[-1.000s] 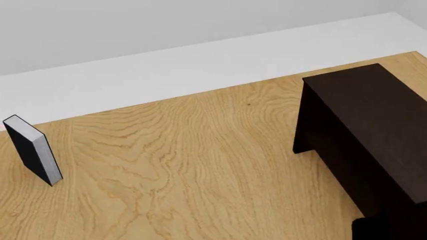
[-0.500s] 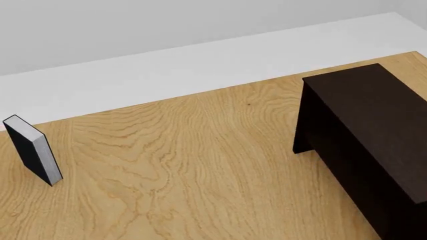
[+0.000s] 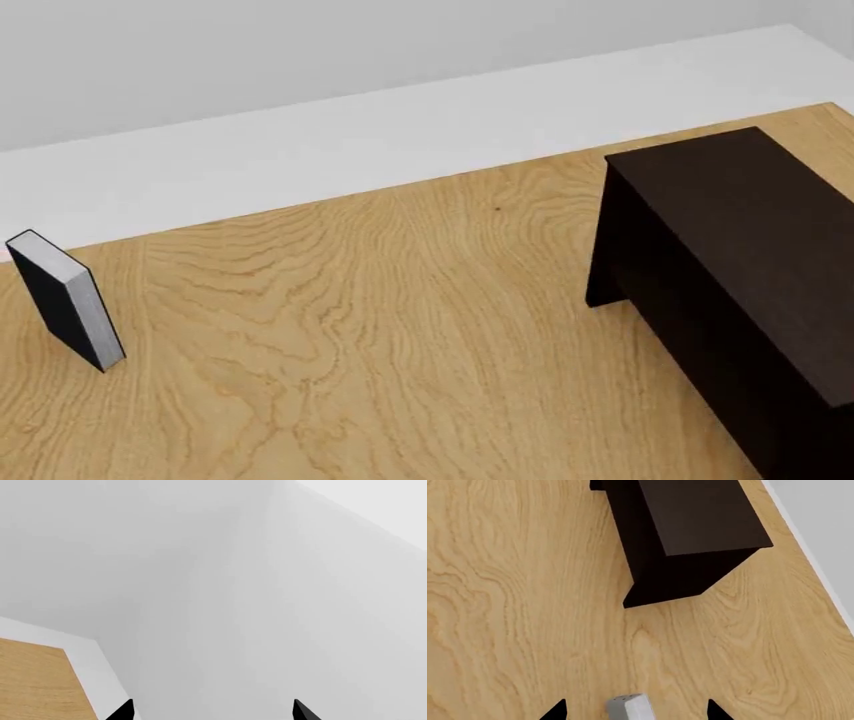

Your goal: Pick up the book on the right and place it on the cabinet shelf.

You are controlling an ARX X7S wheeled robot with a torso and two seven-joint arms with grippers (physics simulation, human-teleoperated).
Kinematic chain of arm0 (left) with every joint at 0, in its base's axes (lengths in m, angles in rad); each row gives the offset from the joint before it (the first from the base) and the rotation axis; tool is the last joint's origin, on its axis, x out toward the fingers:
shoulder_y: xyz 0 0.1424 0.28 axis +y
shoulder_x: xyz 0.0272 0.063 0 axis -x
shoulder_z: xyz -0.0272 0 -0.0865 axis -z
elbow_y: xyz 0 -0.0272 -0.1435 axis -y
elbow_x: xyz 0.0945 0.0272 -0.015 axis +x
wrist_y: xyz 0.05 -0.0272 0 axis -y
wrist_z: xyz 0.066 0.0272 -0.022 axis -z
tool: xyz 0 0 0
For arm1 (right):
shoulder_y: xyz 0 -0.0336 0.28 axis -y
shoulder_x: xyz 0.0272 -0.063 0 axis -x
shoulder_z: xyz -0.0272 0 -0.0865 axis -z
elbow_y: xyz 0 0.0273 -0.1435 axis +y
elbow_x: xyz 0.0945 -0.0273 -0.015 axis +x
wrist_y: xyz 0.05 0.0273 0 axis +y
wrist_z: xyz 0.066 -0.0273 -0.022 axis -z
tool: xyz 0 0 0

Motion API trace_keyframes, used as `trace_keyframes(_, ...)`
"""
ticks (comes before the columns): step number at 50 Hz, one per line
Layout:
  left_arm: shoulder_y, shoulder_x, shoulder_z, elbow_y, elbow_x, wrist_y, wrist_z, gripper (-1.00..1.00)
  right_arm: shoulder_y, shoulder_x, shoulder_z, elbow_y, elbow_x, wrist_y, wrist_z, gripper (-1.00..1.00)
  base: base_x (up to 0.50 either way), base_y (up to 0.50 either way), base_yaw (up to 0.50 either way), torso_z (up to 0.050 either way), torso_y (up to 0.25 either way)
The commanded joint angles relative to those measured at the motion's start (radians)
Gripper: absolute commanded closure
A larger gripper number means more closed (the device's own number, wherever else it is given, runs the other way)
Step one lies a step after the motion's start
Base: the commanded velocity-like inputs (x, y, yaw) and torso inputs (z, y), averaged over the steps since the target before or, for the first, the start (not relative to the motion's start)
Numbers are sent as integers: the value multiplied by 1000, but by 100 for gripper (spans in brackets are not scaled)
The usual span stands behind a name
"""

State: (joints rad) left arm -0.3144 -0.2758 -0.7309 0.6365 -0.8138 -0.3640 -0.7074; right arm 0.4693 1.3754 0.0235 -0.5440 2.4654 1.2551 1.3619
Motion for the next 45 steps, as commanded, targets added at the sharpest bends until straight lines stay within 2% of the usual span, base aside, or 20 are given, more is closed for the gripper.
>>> trace_keyframes(1, 2, -4, 4, 2, 3, 3, -3, -100, -46, 2, 3, 19, -21, 35, -28, -100, 0, 0, 0, 0, 0)
trace_keyframes(20, 4, -8, 9, 3, 0, 8, -5, -100, -32, -9, -79, 64, -75, 81, -60, -100, 0, 0, 0, 0, 0)
trace_keyframes(45, 9, -11, 11, 4, 1, 19, -10, -100, -151, -66, -27, 131, -201, 143, -142, -100, 0, 0, 0, 0, 0)
